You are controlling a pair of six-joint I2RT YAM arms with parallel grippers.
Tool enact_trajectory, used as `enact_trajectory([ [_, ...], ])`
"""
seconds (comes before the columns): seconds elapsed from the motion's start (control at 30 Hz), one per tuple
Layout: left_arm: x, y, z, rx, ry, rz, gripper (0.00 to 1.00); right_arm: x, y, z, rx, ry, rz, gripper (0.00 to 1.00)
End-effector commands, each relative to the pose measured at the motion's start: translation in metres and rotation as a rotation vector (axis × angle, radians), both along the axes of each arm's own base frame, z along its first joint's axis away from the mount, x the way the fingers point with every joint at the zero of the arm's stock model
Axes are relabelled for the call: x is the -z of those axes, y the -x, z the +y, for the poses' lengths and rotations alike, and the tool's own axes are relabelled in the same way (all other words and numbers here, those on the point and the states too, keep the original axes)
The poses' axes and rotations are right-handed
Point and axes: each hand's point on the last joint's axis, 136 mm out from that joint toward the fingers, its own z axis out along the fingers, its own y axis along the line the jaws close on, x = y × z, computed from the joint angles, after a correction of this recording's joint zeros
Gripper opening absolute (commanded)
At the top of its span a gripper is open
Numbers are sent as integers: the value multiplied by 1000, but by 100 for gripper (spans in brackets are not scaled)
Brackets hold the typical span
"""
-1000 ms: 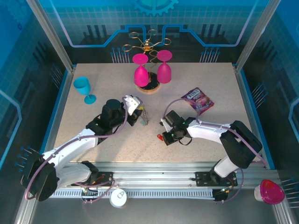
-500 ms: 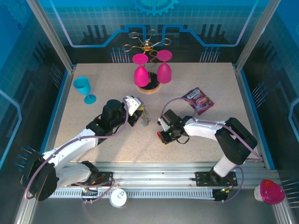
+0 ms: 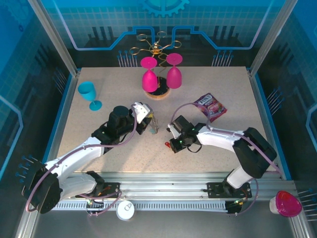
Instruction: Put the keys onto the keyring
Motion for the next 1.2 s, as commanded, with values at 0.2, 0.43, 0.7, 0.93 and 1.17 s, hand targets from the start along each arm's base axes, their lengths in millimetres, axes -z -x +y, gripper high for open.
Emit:
enact_trajectory([
  [0.2, 6, 49, -28, 320, -190, -189, 0, -91, -4, -28, -203, -28, -386, 0],
  [0.43, 4, 78, -48, 512, -200, -342, 0, -142, 8, -18, -429, -121, -604, 0],
  [0.7, 7, 101, -59, 657, -218, -452, 0, -172, 36, -3, -606, -325, -638, 0],
  [0.93, 10, 108, -65, 710, -252, -506, 0, -176, 43, 8, -693, -380, -633, 0],
  [1.17, 10, 111, -71, 752, -230, -431, 0, -171, 24, 5, -792, -178, -893, 0],
])
